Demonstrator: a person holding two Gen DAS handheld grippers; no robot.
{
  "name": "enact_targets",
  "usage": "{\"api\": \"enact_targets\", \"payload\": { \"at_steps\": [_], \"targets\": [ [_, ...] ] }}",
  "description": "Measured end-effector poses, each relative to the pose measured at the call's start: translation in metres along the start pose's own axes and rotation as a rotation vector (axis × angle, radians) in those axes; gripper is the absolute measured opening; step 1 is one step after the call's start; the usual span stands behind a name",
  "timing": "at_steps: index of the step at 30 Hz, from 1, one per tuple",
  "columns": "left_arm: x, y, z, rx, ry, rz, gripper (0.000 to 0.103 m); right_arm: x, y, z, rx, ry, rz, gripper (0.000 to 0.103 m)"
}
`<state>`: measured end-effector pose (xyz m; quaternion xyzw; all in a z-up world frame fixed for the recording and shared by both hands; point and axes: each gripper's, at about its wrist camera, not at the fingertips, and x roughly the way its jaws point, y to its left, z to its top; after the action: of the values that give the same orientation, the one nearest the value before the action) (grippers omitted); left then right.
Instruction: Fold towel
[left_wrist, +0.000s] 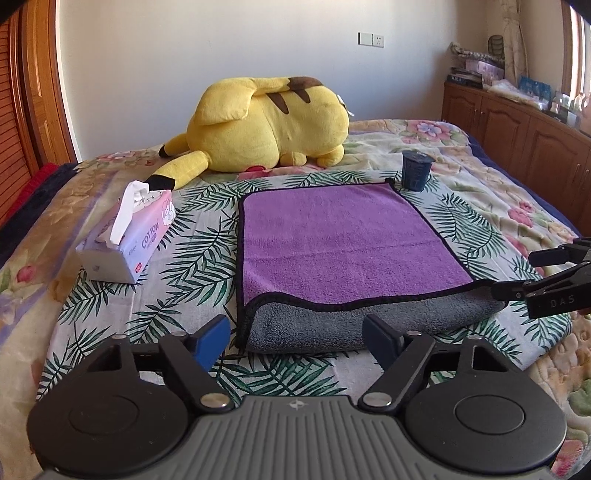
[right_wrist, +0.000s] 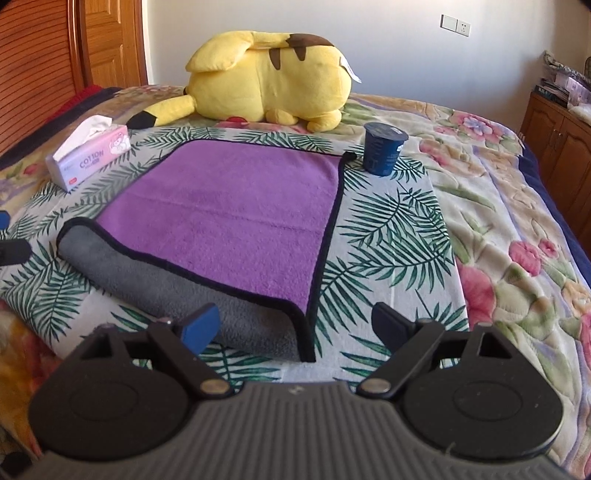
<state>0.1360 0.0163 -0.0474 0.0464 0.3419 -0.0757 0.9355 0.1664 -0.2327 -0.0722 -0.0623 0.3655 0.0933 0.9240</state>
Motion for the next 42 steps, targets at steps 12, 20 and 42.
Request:
{"api": "enact_targets", "payload": {
  "at_steps": [12,20,42],
  "targets": [
    [0.033,0.014,0.007,-0.004,0.039,-0.005,0.043,0.023,-0.010,0.004,0.019,0.055,0.049,0.070],
    [0.054,0.024,0.012,-0.026,0.057,-0.019,0.037,0.034,-0.015,0.003,0.030,0.097,0.081,0.062],
    [0.075,0.035,0.002,-0.059,0.112,-0.034,0.011,0.046,-0.023,0.000,0.071,0.170,0.185,0.038]
  ]
}}
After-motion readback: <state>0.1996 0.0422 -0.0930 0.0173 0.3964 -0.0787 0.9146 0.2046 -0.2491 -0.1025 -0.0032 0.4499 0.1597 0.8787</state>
